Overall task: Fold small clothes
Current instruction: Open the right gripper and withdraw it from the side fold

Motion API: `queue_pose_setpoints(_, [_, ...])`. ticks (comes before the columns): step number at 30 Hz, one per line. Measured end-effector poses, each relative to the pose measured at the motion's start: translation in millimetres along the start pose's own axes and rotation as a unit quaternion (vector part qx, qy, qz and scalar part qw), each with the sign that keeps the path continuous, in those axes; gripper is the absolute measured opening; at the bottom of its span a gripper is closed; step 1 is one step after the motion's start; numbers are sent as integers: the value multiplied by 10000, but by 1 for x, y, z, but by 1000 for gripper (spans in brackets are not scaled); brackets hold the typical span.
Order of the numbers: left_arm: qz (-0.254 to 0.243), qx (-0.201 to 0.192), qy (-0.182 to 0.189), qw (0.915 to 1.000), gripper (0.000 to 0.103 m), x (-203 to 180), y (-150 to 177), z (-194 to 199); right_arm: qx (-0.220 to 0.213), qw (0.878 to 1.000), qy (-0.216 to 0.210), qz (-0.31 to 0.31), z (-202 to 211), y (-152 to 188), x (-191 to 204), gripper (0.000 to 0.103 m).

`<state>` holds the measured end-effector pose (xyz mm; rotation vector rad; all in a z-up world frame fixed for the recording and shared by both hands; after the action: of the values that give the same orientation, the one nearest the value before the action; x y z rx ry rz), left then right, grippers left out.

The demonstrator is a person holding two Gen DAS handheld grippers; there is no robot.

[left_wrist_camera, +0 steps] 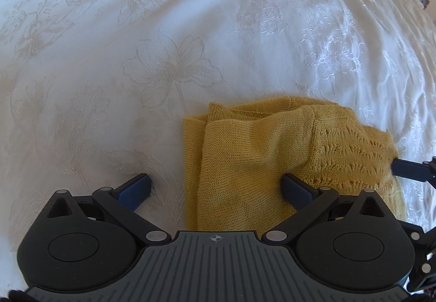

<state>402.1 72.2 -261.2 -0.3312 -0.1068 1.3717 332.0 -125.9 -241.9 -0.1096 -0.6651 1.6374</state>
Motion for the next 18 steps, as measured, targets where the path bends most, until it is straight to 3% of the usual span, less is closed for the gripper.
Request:
queue_pose_setpoints(9, [235,-207,333,9990,102,17,11,31,-505,9960,-88,-738,48,12,-1,103])
queue_pose_setpoints(13, [349,-358,293,9983,102,27,39,54,-616,9909,-64,-1197,71,35,-9,103])
queue_pose_setpoints(18, [490,-218,358,9979,102,33,86,72,-599,9838,-93,-1689,91,71,-15,103])
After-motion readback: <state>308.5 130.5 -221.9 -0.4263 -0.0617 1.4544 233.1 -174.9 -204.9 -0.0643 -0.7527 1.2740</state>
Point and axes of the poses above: each gripper's, at about its wrist camera, not at the fingertips, and z roughly against the way its jaws point, x to its left, y to its underside, the point moved 5 cm from there along -z, roughly the way its jaws point, and after that the axes turned 1 degree about z, right-handed, at the moved point
